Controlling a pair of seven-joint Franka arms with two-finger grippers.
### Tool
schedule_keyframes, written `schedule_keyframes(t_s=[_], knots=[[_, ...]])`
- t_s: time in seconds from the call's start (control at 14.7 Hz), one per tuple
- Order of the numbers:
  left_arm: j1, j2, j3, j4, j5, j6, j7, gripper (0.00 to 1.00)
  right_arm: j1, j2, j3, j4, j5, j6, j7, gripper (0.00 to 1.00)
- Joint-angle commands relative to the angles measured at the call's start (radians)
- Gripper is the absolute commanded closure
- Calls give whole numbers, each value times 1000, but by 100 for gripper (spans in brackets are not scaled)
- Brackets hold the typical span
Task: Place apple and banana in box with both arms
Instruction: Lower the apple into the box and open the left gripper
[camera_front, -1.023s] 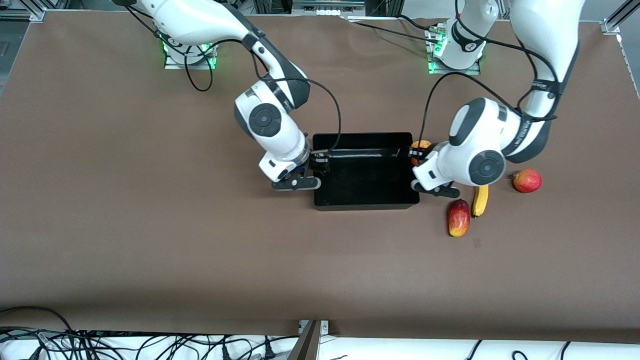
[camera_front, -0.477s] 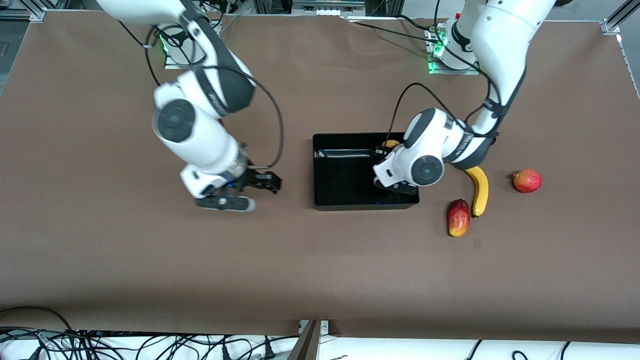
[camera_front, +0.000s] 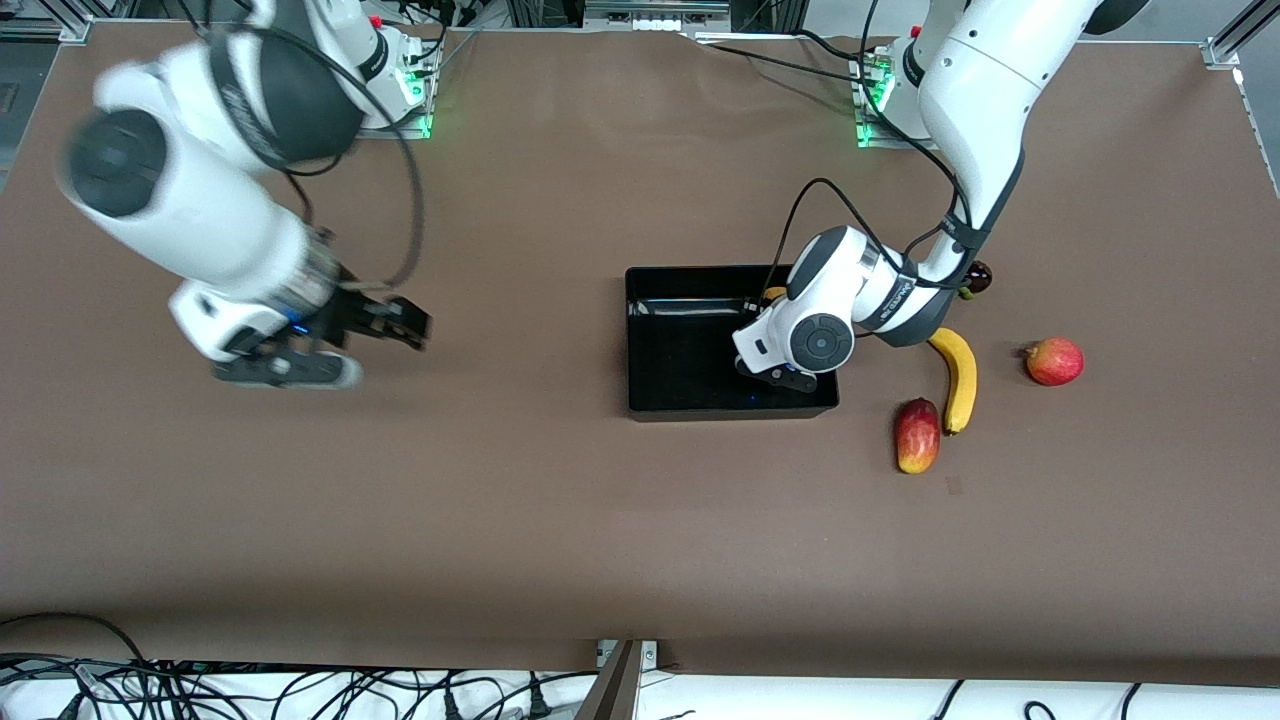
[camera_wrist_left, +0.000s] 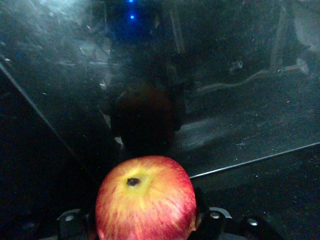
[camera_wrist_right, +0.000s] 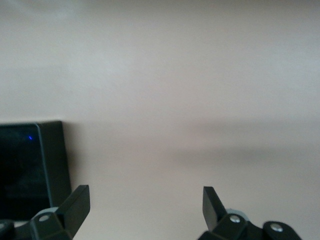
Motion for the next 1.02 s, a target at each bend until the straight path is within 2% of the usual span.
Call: schedule_keyframes(t_s=[0.0, 0.2, 0.48, 0.55, 0.61, 0.68, 0.82, 0.95], knots=[[-11, -1, 7, -1, 22, -12, -6, 0, -53, -159, 6, -185, 8, -6, -108, 0], [3, -21, 10, 66, 22, -134, -18, 0, -115, -250, 13, -268, 1, -18, -173, 0], [43, -37, 82, 339, 25, -430, -10, 0, -181, -275, 18, -259, -12, -73, -217, 0], [66, -37, 94, 394, 27, -470, -9, 0, -212, -275, 36, -257, -25, -73, -231, 0], [92, -37, 96, 433, 28, -488, -9, 0, -252, -275, 82, -251, -51, -75, -234, 0], [128, -37, 96, 450, 53, -492, -7, 0, -283, -276, 116, -251, -61, -75, -234, 0], [182, -38, 94, 450, 150, -490, -1, 0, -286, -278, 119, -248, -64, -76, -227, 0], [234, -29, 94, 436, 188, -473, 77, 0, -284, -272, 118, -215, -67, -105, -224, 0]])
